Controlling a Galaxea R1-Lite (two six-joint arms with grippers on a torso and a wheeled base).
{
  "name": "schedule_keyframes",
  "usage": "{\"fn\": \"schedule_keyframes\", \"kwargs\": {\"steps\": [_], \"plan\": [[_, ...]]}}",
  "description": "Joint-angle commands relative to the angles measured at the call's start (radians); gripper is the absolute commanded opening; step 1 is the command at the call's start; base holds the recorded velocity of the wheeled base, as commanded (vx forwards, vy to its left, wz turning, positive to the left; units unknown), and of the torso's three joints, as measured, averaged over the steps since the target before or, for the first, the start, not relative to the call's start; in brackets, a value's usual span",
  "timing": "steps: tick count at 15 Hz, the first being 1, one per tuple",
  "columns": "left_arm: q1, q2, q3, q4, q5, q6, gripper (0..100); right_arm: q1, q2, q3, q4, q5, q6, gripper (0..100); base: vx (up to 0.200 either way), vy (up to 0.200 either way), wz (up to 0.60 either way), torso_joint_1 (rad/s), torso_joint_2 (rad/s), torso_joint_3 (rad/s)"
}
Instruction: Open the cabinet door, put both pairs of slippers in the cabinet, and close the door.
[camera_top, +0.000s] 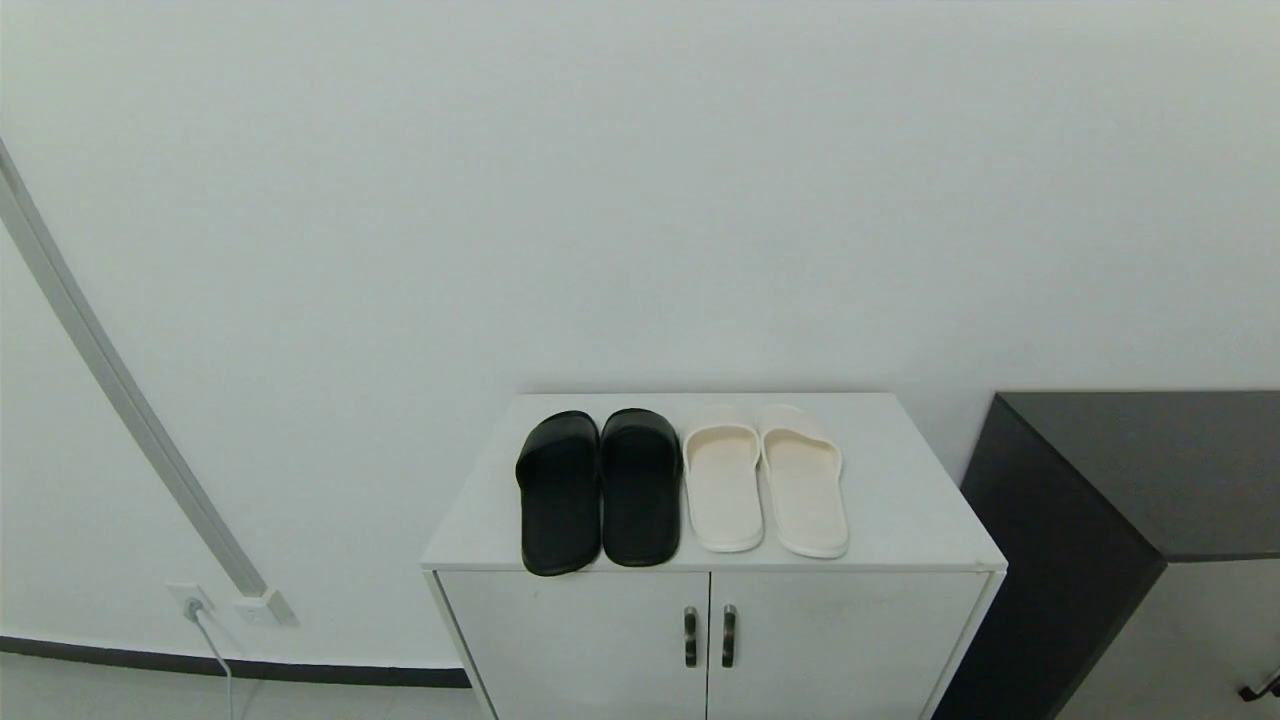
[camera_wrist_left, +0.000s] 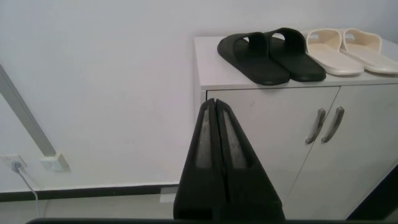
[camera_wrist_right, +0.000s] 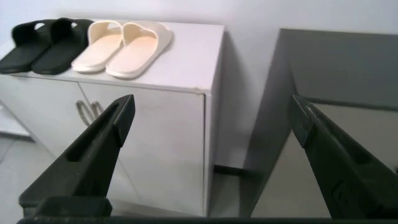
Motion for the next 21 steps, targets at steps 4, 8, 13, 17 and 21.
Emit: {"fn": "schedule_keyframes", "kwargs": {"steps": [4, 8, 13, 17, 21], "plan": [[0.0, 0.002, 0.0, 0.0, 0.0, 0.002, 0, 0.267, 0.542, -0.104, -0.292, -0.073, 0.011, 100, 0.0, 0.0, 0.0, 0.0, 0.0, 0.0], [0.0, 0.0, 0.0, 0.0, 0.0, 0.002, 0, 0.637, 0.827, -0.311, -0.347, -0.364, 0.201, 100, 0.0, 0.0, 0.0, 0.0, 0.0, 0.0], [0.0, 0.0, 0.0, 0.001, -0.001, 0.003, 0, 0.73, 1.128, -0.568, -0.345, -0.533, 0.338, 100, 0.0, 0.0, 0.0, 0.0, 0.0, 0.0], [0.0, 0.0, 0.0, 0.001, -0.001, 0.003, 0, 0.767, 1.333, -0.719, -0.345, -0.64, 0.373, 100, 0.0, 0.0, 0.0, 0.0, 0.0, 0.0], [0.002, 0.0, 0.0, 0.001, -0.001, 0.003, 0, 0.764, 1.522, -0.89, -0.347, -0.708, 0.372, 100, 0.0, 0.0, 0.0, 0.0, 0.0, 0.0]]}}
